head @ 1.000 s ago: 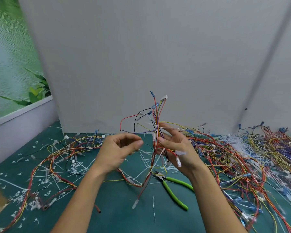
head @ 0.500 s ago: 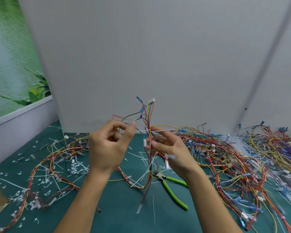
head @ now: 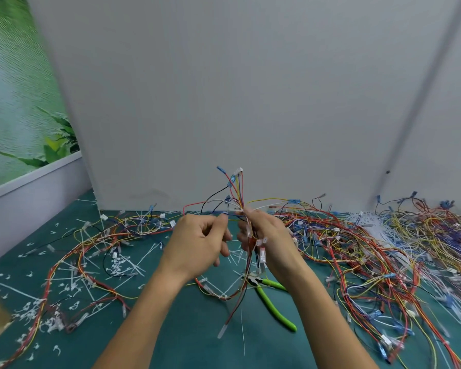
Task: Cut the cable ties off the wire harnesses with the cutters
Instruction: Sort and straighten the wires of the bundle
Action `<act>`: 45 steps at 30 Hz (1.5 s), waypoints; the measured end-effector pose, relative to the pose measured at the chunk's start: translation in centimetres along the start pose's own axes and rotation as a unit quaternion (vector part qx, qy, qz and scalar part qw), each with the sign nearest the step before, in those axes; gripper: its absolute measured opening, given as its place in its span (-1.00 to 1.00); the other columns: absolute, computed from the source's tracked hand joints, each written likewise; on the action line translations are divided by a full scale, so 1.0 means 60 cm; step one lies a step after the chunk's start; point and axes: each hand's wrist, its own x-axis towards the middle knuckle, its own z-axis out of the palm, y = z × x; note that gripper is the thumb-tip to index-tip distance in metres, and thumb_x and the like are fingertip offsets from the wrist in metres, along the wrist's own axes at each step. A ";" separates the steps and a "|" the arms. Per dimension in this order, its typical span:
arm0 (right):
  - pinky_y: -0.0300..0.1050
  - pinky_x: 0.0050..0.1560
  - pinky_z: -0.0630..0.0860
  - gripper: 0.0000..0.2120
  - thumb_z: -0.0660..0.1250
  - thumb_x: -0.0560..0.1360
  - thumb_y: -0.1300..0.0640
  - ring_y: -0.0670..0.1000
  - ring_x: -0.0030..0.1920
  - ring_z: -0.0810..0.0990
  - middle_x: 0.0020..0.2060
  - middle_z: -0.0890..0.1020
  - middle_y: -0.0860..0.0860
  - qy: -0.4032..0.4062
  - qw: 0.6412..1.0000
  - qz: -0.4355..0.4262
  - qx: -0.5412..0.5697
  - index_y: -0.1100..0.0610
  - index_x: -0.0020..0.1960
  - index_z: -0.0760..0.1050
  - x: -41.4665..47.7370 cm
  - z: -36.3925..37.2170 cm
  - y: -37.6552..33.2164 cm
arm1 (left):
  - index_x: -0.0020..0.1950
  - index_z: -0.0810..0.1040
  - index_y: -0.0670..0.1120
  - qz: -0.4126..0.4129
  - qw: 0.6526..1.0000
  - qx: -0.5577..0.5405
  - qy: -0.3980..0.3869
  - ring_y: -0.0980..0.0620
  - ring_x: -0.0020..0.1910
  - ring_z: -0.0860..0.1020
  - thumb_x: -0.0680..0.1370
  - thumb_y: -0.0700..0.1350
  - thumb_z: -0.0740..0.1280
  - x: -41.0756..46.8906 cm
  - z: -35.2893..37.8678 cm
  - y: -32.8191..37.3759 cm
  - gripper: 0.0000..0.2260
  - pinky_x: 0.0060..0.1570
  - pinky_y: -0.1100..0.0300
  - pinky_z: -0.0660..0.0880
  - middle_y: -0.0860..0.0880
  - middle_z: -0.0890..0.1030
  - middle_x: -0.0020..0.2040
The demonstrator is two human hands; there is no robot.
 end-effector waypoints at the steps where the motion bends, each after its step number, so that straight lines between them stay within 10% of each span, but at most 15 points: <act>1: -0.07 -0.18 0.39 -0.75 0.37 0.60 -0.12 0.01 -0.24 0.47 -0.30 0.51 -0.01 0.016 1.000 0.002 -0.024 0.05 -0.05 0.66 -0.002 0.000 0.001 | -0.33 0.60 -0.12 -0.003 1.000 0.000 -0.030 -0.08 -0.55 0.57 0.68 -0.01 0.25 -0.001 -0.003 0.002 -0.58 -0.41 0.24 0.49 -0.07 0.65 -0.43; 5: -0.14 -0.17 0.47 -0.70 0.34 0.62 -0.14 -0.01 -0.20 0.53 -0.29 0.59 -0.04 0.084 0.994 0.002 -0.065 0.07 -0.04 0.66 -0.003 0.000 0.006 | -0.37 0.59 -0.15 0.004 0.989 -0.034 -0.145 -0.10 -0.62 0.52 0.62 0.04 0.32 -0.013 -0.027 0.017 -0.58 -0.48 0.25 0.42 -0.13 0.64 -0.45; 12: -0.22 -0.33 0.45 -0.78 0.40 0.61 -0.05 -0.03 -0.33 0.49 -0.27 0.54 0.08 0.017 0.995 -0.031 -0.093 0.07 -0.07 0.69 -0.003 0.003 0.014 | -0.17 0.66 0.07 0.094 0.985 0.048 0.137 0.09 -0.31 0.56 0.53 0.07 0.47 0.000 -0.022 0.012 -0.87 -0.30 0.31 0.47 0.09 0.64 -0.29; 21: -0.14 -0.34 0.42 -0.77 0.28 0.70 0.06 -0.01 -0.43 0.46 -0.36 0.53 0.00 -0.096 0.993 0.025 -0.058 0.16 -0.07 0.54 -0.003 -0.003 0.015 | -0.21 0.65 -0.03 0.004 0.997 0.021 -0.080 0.11 -0.41 0.41 0.54 0.18 0.38 0.013 -0.018 -0.020 -0.69 -0.34 0.15 0.38 0.08 0.52 -0.43; 27: -0.18 -0.45 0.47 -0.76 0.27 0.64 0.06 0.02 -0.48 0.39 -0.36 0.24 0.08 -0.161 0.977 0.122 0.071 0.20 -0.10 0.38 -0.016 -0.005 -0.011 | -0.18 0.63 0.02 0.026 0.991 0.029 -0.128 0.15 -0.41 0.44 0.59 0.04 0.41 0.011 -0.019 -0.024 -0.82 -0.34 0.28 0.38 0.09 0.56 -0.42; 45: -0.21 -0.29 0.36 -0.77 0.32 0.61 -0.02 -0.13 -0.46 0.39 -0.40 0.23 -0.07 -0.339 0.914 0.139 0.175 0.08 -0.15 0.45 -0.014 -0.021 0.020 | -0.16 0.62 -0.03 0.069 0.971 -0.054 -0.224 0.07 -0.29 0.43 0.62 -0.13 0.38 0.005 -0.022 -0.020 -0.85 -0.24 0.17 0.40 0.04 0.54 -0.31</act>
